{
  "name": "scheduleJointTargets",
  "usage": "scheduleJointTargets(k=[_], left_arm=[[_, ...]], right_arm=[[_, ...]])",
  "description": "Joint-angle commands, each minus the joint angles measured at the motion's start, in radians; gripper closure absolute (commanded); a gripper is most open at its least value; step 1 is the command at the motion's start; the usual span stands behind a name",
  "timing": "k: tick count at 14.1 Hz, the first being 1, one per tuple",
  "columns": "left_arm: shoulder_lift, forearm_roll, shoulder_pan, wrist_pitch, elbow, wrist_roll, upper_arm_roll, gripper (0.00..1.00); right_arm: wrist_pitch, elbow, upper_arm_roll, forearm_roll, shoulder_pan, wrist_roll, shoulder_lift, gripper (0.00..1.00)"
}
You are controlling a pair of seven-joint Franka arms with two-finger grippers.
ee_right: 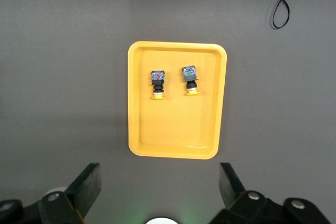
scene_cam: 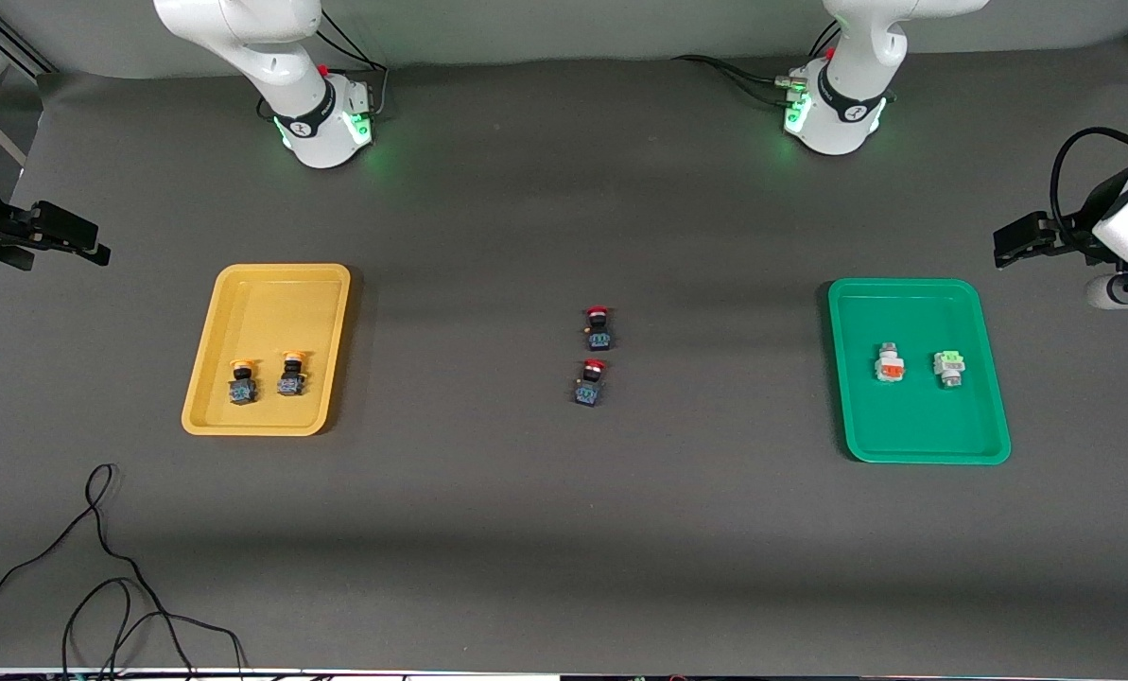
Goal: Place green and yellow buttons in trays
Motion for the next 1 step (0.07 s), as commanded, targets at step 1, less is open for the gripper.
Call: scheduleJointTargets(k=[1], left_arm=[[0.001,0.002,-0.023,-0.008,0.018,0.007,0.021,0.00]], right_arm=[[0.006,-0.005,0.008,-0.023,-0.002,0.025,-0.015,0.00]])
